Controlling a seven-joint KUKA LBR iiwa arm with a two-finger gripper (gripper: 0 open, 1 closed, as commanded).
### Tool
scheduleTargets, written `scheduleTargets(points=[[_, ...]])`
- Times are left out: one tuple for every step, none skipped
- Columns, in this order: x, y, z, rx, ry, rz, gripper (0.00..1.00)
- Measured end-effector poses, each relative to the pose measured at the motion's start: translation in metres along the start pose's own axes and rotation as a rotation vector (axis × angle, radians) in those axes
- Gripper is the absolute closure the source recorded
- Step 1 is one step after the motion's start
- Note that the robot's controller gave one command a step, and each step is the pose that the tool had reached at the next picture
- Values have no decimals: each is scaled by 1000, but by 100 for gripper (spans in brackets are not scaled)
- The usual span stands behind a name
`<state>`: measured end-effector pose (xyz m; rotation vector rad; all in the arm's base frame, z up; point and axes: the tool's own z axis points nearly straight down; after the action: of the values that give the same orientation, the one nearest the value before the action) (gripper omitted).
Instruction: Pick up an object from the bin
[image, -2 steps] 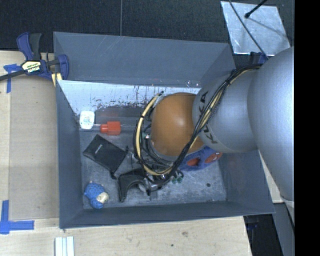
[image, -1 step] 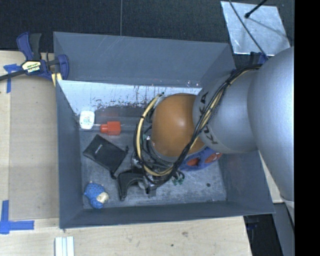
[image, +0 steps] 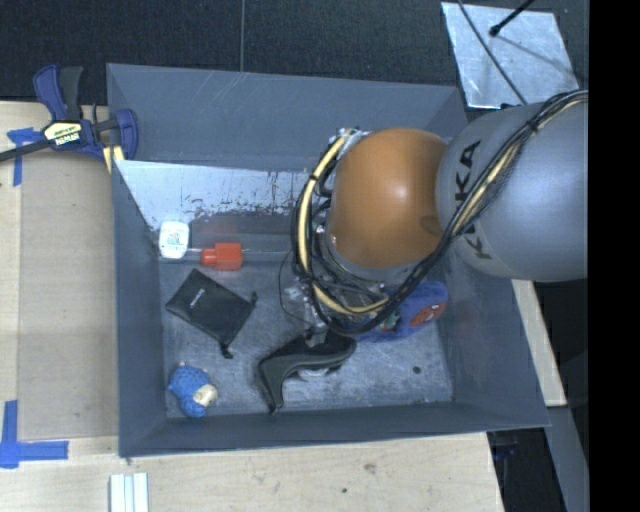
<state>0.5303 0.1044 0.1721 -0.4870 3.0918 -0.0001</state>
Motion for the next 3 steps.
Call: scheduleTargets(points=[[2,0,5,-2,9,1,0],[-32,-13,82,0,-3,-127,0],[-91,62,103,-6,4,-87,0]])
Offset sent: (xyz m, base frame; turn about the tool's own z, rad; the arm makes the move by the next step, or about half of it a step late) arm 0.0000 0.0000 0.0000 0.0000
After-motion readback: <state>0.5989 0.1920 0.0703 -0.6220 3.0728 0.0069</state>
